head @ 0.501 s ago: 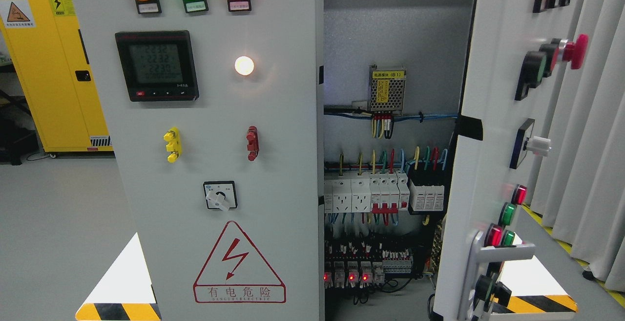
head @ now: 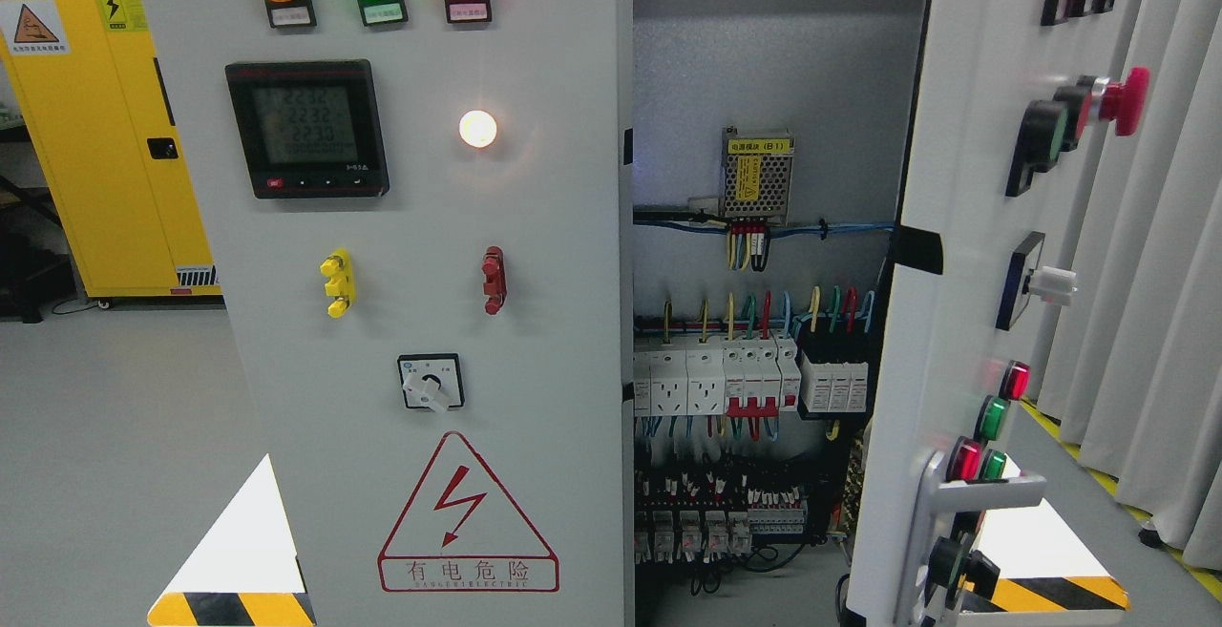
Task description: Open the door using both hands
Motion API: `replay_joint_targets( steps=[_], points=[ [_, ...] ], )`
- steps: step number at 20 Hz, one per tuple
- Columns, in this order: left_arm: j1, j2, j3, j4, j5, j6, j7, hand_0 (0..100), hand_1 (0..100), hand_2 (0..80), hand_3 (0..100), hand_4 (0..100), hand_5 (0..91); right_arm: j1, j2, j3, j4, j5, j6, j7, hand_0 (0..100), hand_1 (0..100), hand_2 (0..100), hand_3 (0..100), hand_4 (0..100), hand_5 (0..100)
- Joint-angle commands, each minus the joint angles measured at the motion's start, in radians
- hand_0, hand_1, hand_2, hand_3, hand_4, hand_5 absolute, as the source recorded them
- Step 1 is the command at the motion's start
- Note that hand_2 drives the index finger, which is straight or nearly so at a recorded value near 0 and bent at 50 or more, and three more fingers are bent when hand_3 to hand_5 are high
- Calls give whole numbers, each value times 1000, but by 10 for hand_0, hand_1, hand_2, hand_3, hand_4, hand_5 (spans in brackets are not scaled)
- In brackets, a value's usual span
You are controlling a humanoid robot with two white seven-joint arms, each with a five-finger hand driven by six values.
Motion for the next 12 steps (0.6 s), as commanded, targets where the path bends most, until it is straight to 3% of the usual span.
replay_joint_targets(
  steps=[1,3,5,7,10,12],
  points=[
    [-2,14,7,-57,9,-4,0,0,0,0,0,0,0,1,-27,0,0,0,1,0,201,122,0,0,0,0],
    [48,43,95,-251,29,-5,2,0,0,0,0,0,0,1,-27,0,0,0,1,0,201,122,0,0,0,0],
    [157,61,195,-533,29,-5,0,0,0,0,0,0,0,1,-27,0,0,0,1,0,201,122,0,0,0,0],
    [257,61,203,-796,27,-7,-23,0,0,0,0,0,0,1,-27,0,0,0,1,0,202,122,0,0,0,0],
    [297,64,203,-999,27,-7,-144,0,0,0,0,0,0,1,-27,0,0,0,1,0,202,123,0,0,0,0],
    [296,75,206,-1054,30,-7,-280,0,0,0,0,0,0,1,-27,0,0,0,1,0,202,123,0,0,0,0]
  ],
)
